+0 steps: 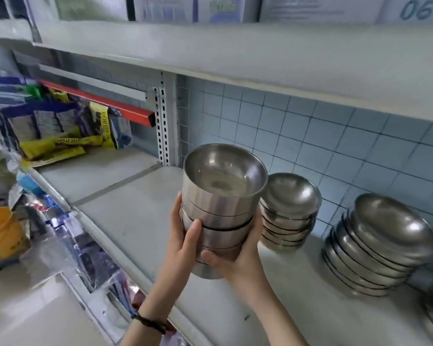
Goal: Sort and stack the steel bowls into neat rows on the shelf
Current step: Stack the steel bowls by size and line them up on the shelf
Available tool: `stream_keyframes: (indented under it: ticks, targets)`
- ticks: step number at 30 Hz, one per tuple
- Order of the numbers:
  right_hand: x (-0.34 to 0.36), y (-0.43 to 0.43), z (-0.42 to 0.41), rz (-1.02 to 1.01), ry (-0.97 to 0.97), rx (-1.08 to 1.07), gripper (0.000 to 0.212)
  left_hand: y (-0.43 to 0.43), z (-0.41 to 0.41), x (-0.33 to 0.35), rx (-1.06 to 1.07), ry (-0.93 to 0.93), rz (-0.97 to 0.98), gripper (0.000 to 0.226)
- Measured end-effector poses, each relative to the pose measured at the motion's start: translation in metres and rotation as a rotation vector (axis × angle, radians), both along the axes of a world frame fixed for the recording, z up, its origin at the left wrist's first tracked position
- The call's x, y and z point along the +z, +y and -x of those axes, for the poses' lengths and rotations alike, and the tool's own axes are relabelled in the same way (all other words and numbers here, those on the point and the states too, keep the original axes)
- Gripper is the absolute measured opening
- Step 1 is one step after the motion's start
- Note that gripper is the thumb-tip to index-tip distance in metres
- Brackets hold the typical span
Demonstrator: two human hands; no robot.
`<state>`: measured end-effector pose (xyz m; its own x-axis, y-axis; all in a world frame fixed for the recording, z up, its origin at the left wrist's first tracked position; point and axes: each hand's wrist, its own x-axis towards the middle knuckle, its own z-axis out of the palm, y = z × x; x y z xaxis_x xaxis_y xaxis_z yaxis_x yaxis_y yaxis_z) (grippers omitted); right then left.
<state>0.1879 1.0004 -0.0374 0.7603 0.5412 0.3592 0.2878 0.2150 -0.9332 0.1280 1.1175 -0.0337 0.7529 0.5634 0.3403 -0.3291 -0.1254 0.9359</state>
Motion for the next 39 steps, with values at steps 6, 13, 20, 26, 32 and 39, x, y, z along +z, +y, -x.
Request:
stream_keyframes:
  ticks: [6,13,20,26,32,39]
  targets:
    - [-0.004,0.072,-0.036,-0.041,0.021,-0.092,0.131,0.075,-0.05,0.002,-0.142,-0.002,-0.023,0.06]
    - [-0.005,0.111,-0.08,-0.023,-0.053,-0.335,0.128,0.12,-0.104,0.005,-0.322,-0.016,-0.017,0.07]
    - [-0.022,0.111,-0.099,0.012,-0.04,-0.502,0.128,0.12,-0.139,-0.009,-0.44,-0.017,-0.021,0.066]
    - [-0.021,0.108,-0.108,0.046,-0.055,-0.587,0.123,0.117,-0.154,-0.01,-0.481,-0.022,-0.049,0.061]
    - [-0.014,0.105,-0.108,0.124,-0.067,-0.609,0.123,0.12,-0.158,-0.006,-0.537,0.033,-0.083,0.06]
    - [-0.004,0.098,-0.097,0.261,-0.071,-0.621,0.111,0.137,-0.145,-0.012,-0.474,0.17,-0.288,0.051]
